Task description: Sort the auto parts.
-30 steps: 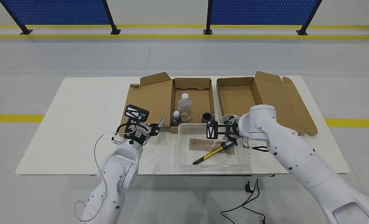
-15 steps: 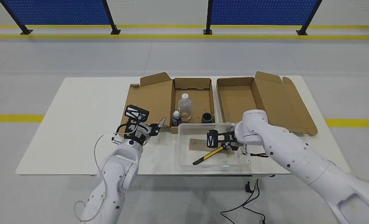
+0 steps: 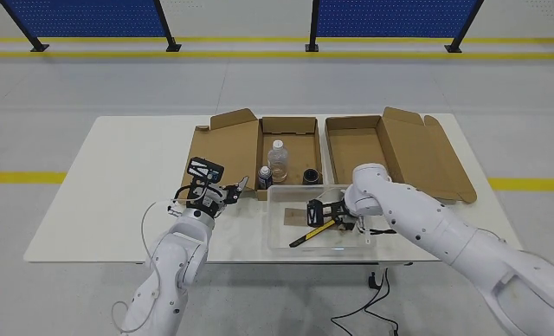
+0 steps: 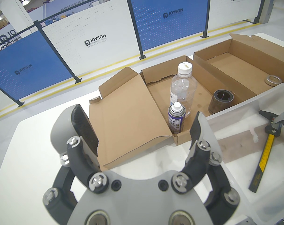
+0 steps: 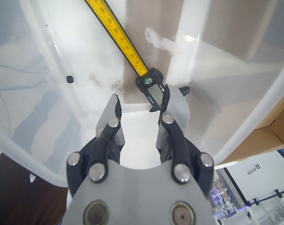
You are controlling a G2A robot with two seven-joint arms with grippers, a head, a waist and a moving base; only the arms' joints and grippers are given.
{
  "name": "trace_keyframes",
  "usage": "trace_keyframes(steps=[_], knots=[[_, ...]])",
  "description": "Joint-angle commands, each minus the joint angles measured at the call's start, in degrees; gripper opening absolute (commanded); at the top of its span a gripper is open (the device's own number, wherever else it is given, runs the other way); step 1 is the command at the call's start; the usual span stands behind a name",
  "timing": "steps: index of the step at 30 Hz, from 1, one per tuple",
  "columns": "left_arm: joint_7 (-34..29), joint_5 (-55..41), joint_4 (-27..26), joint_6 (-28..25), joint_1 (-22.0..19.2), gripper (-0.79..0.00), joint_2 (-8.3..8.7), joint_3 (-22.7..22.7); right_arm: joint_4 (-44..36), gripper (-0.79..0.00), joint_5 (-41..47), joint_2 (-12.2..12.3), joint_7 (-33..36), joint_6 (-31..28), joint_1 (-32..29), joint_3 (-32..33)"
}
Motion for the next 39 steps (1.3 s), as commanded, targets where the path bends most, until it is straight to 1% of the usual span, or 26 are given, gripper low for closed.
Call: trace_keyframes(steps=[1, 8, 14, 22, 25, 27, 30, 33, 35, 36, 37, 39], knots=[[0.0, 0.0, 0.0, 0.0, 0.0, 0.0, 0.0, 0.0, 1.2, -0.419, -0.1, -0.7, -0.1, -0.1, 0.6, -0.7], [0.0, 0.0, 0.0, 0.0, 0.0, 0.0, 0.0, 0.0, 5.2, -0.44, -1.5, -3.6, -1.1, -1.1, 1.9, -2.6], [0.0, 0.0, 0.0, 0.0, 0.0, 0.0, 0.0, 0.0, 8.8, -0.44, -2.7, -6.0, -2.4, -2.4, 2.3, -3.6], [0.0, 0.0, 0.0, 0.0, 0.0, 0.0, 0.0, 0.0, 13.0, -0.434, -5.3, -8.3, -4.2, -4.2, 1.4, -3.6], [0.0, 0.0, 0.0, 0.0, 0.0, 0.0, 0.0, 0.0, 14.1, -0.443, -5.6, -9.0, -4.4, -4.4, 1.3, -3.6], [0.0, 0.0, 0.0, 0.0, 0.0, 0.0, 0.0, 0.0, 14.7, -0.462, -5.7, -9.4, -4.5, -4.5, 1.2, -3.6], [0.0, 0.0, 0.0, 0.0, 0.0, 0.0, 0.0, 0.0, 15.4, -0.511, -5.7, -9.9, -4.5, -4.5, 1.3, -3.6], [0.0, 0.0, 0.0, 0.0, 0.0, 0.0, 0.0, 0.0, 16.0, -0.526, -5.7, -10.3, -4.5, -4.5, 1.3, -3.6], [0.0, 0.0, 0.0, 0.0, 0.0, 0.0, 0.0, 0.0, 16.1, -0.573, -5.7, -10.6, -4.6, -4.6, 1.3, -3.6], [0.0, 0.0, 0.0, 0.0, 0.0, 0.0, 0.0, 0.0, 16.2, -0.625, -5.6, -10.7, -4.5, -4.5, 1.2, -3.6], [0.0, 0.0, 0.0, 0.0, 0.0, 0.0, 0.0, 0.0, 16.2, -0.643, -5.5, -10.8, -4.5, -4.5, 1.2, -3.6], [0.0, 0.0, 0.0, 0.0, 0.0, 0.0, 0.0, 0.0, 16.0, -0.656, -5.0, -11.0, -4.5, -4.5, 1.3, -3.6]])
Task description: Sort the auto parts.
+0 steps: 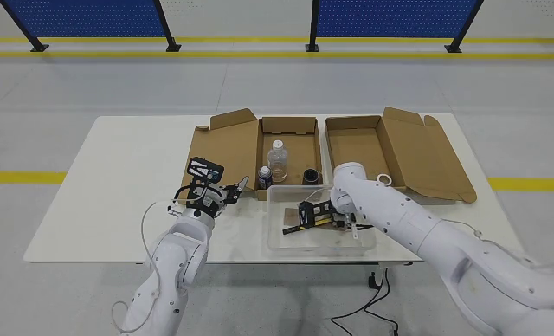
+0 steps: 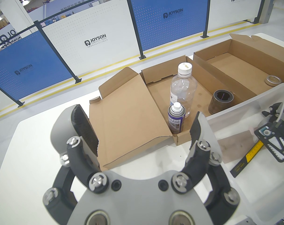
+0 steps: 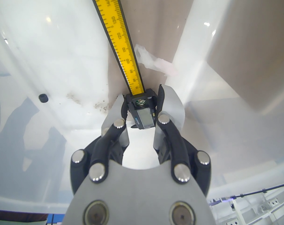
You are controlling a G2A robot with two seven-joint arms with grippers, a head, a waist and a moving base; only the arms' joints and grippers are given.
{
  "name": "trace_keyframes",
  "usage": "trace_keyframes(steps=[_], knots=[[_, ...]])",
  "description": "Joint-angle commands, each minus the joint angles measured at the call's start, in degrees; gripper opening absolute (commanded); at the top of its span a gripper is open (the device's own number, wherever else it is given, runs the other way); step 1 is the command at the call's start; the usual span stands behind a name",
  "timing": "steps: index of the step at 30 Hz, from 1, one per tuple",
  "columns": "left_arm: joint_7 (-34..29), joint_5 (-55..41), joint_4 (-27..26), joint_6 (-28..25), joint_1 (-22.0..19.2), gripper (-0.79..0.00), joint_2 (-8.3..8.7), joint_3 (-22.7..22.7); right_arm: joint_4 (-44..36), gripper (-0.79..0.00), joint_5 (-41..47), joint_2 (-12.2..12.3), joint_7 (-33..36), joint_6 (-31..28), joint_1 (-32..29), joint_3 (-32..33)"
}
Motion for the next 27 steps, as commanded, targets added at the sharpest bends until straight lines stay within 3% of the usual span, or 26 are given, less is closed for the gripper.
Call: trace_keyframes(steps=[1, 5, 11, 17, 22, 27], knots=[[0.0, 0.0, 0.0, 0.0, 0.0, 0.0, 0.0, 0.0, -0.2, -0.659, 0.3, -0.1, 0.1, 0.1, 0.1, 0.0], [0.0, 0.0, 0.0, 0.0, 0.0, 0.0, 0.0, 0.0, -1.0, -0.705, 0.5, -0.2, 0.4, 0.4, -0.1, 0.0], [0.0, 0.0, 0.0, 0.0, 0.0, 0.0, 0.0, 0.0, -2.7, -0.699, 1.8, -0.2, 0.3, 0.3, -0.2, 0.0], [0.0, 0.0, 0.0, 0.0, 0.0, 0.0, 0.0, 0.0, -3.5, -0.64, 2.0, -0.2, 0.8, 0.8, -0.7, 0.0], [0.0, 0.0, 0.0, 0.0, 0.0, 0.0, 0.0, 0.0, -2.8, -0.48, 0.8, -0.4, 1.3, 1.3, -1.1, 0.0], [0.0, 0.0, 0.0, 0.0, 0.0, 0.0, 0.0, 0.0, -2.1, -0.483, 0.3, -0.6, 1.2, 1.2, -1.3, 0.0]])
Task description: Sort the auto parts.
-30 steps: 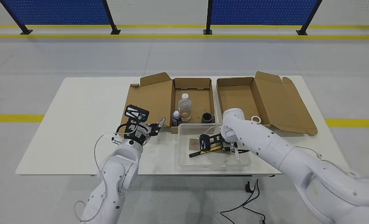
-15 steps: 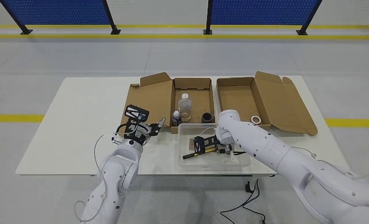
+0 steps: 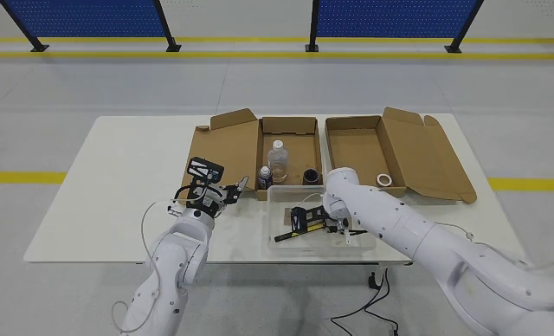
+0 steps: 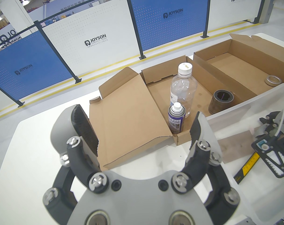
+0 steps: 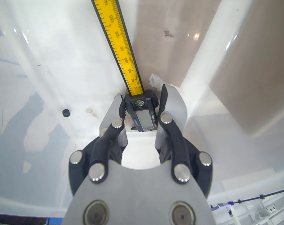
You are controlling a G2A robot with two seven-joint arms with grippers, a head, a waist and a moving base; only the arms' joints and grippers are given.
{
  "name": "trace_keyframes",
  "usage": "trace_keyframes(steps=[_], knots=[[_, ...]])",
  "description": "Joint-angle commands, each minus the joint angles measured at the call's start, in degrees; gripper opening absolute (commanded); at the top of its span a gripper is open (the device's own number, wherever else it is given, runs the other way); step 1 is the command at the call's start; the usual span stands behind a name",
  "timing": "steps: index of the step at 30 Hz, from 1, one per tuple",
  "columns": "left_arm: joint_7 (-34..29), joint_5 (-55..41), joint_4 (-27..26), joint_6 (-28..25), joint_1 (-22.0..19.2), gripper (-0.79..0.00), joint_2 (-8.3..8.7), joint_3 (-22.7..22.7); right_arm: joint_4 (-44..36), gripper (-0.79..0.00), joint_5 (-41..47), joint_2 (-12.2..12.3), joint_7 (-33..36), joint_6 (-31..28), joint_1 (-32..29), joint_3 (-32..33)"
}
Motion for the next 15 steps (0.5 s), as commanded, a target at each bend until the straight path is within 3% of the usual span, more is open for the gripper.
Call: trace_keyframes(steps=[1, 15], knots=[[0.0, 0.0, 0.0, 0.0, 0.0, 0.0, 0.0, 0.0, 0.2, -0.486, -0.3, -0.1, -0.1, -0.1, 0.0, 0.0], [0.0, 0.0, 0.0, 0.0, 0.0, 0.0, 0.0, 0.0, 0.8, -0.434, -1.1, -0.3, -0.4, -0.4, 0.7, 0.0]])
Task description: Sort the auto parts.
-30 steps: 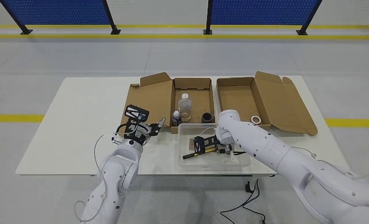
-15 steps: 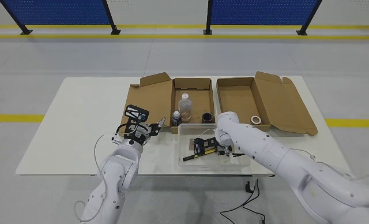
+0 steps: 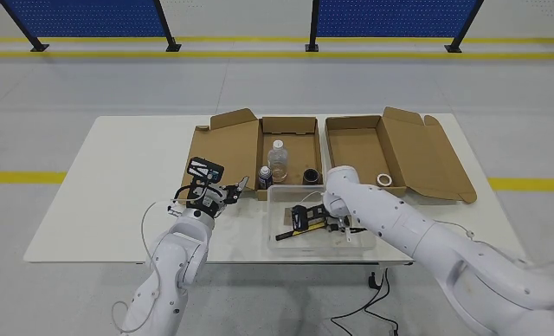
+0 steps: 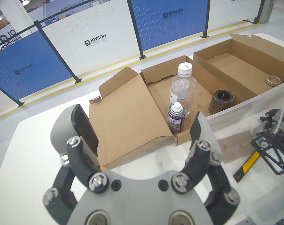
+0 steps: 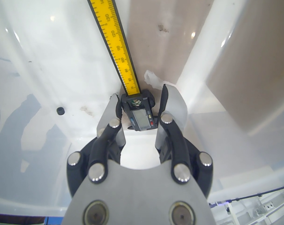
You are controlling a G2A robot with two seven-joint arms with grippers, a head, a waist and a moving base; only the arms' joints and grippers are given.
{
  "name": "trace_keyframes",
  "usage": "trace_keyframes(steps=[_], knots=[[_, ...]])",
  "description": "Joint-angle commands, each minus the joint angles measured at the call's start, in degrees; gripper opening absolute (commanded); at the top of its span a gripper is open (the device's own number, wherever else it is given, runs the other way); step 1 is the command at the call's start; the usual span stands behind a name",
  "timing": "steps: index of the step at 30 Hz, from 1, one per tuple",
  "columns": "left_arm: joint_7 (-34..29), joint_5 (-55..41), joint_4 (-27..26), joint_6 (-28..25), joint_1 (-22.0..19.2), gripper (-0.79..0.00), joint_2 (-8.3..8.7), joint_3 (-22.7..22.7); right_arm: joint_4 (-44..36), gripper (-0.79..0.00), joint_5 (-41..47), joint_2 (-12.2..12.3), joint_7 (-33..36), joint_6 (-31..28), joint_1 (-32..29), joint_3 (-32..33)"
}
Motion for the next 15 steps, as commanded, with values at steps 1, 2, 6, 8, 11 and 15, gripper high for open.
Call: trace_keyframes(steps=[1, 2, 6, 8, 11, 15], knots=[[0.0, 0.0, 0.0, 0.0, 0.0, 0.0, 0.0, 0.0, 0.1, -0.434, -0.1, 0.0, -0.1, -0.1, 0.0, 0.0], [0.0, 0.0, 0.0, 0.0, 0.0, 0.0, 0.0, 0.0, 0.2, -0.434, -0.3, 0.0, -0.1, -0.1, 0.0, 0.0], [0.0, 0.0, 0.0, 0.0, 0.0, 0.0, 0.0, 0.0, 0.5, -0.422, 0.3, 0.2, -0.9, -0.9, 0.3, 0.0], [0.0, 0.0, 0.0, 0.0, 0.0, 0.0, 0.0, 0.0, 0.6, -0.419, 0.7, 0.4, -1.0, -1.0, 0.6, 0.0], [0.0, 0.0, 0.0, 0.0, 0.0, 0.0, 0.0, 0.0, 0.2, -0.413, 1.9, 0.8, -1.4, -1.4, 1.0, 0.0], [0.0, 0.0, 0.0, 0.0, 0.0, 0.0, 0.0, 0.0, -0.7, -0.4, 2.4, 1.6, -1.9, -1.9, 1.3, 0.0]])
